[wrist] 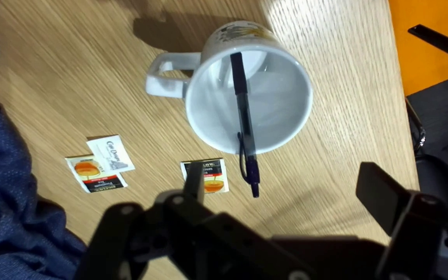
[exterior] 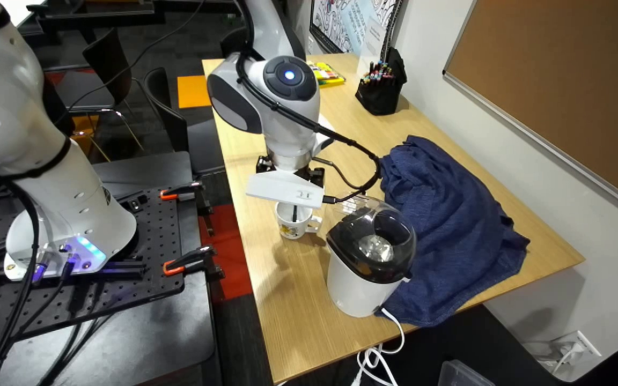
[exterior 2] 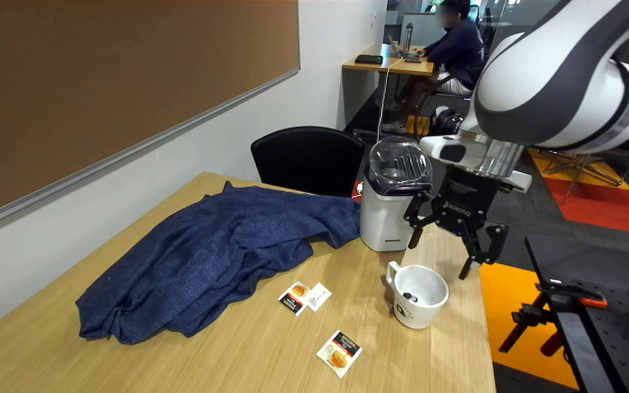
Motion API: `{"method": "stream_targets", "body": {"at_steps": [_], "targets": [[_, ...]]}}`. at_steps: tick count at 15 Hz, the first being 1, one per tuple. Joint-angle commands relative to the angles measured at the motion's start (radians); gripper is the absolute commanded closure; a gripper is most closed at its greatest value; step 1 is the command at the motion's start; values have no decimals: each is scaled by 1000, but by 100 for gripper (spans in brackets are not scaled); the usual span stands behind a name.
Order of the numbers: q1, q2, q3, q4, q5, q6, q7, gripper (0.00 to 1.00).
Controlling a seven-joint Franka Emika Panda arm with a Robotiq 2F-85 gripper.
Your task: Pick up the pen from the cup and place it on the table
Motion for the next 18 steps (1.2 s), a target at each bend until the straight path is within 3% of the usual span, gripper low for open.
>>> {"method": "stream_targets", "body": {"at_steps": [1, 4, 5, 17, 18], "targets": [[4, 126, 28, 84, 103, 30, -58, 0], [9, 201, 43, 129, 109, 36, -30, 0], [0, 142, 31, 88, 83, 3, -30, 0], [3, 132, 28, 83, 80, 11, -37, 0], [2, 131, 28, 82, 81, 11, -38, 7]]}}
